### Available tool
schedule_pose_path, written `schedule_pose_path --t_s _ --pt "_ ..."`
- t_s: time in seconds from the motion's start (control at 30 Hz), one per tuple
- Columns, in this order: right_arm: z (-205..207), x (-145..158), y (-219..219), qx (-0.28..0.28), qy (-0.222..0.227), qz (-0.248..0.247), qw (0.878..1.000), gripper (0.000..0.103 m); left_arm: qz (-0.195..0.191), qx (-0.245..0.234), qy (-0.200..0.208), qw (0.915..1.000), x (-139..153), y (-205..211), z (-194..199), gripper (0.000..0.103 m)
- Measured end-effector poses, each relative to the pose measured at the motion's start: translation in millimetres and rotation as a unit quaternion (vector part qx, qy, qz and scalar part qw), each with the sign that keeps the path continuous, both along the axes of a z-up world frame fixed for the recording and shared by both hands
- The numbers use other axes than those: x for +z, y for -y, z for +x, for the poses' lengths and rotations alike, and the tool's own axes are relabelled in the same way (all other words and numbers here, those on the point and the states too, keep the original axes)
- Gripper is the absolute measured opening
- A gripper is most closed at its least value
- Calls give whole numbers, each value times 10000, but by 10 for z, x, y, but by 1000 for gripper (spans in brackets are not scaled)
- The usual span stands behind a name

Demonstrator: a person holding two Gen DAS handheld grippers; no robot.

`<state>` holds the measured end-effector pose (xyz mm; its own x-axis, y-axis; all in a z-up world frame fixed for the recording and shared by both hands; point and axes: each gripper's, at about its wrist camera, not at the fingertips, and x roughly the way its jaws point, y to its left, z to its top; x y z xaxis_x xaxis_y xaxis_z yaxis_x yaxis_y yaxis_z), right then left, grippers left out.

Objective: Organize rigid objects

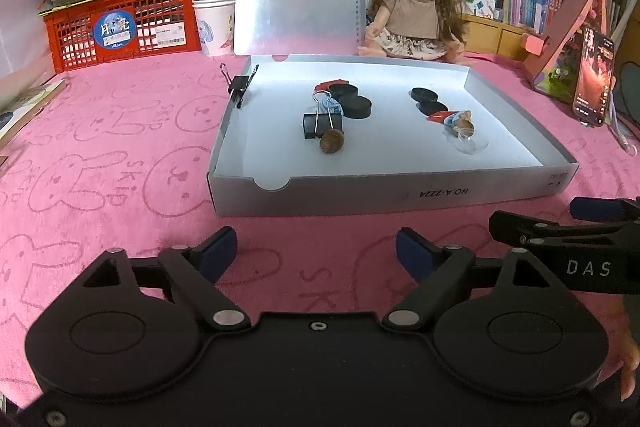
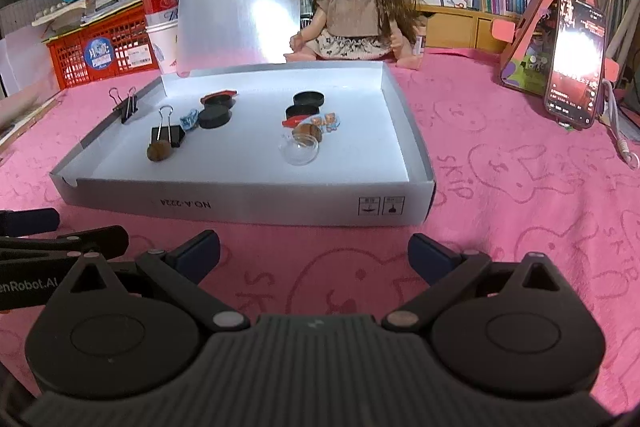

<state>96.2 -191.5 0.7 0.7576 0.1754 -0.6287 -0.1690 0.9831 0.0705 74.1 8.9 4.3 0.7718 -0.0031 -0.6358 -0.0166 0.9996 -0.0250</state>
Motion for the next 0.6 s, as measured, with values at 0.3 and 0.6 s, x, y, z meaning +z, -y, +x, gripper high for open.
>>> schedule_pose_path --t_s 0.3,0.6 --pt "-21 -72 -45 -65 101 -143 9998 103 165 20 27 9999 -67 31 14 93" --pt "-61 -102 -52 -86 259 -163 9995 103 136 61 82 9999 -98 -12 15 99"
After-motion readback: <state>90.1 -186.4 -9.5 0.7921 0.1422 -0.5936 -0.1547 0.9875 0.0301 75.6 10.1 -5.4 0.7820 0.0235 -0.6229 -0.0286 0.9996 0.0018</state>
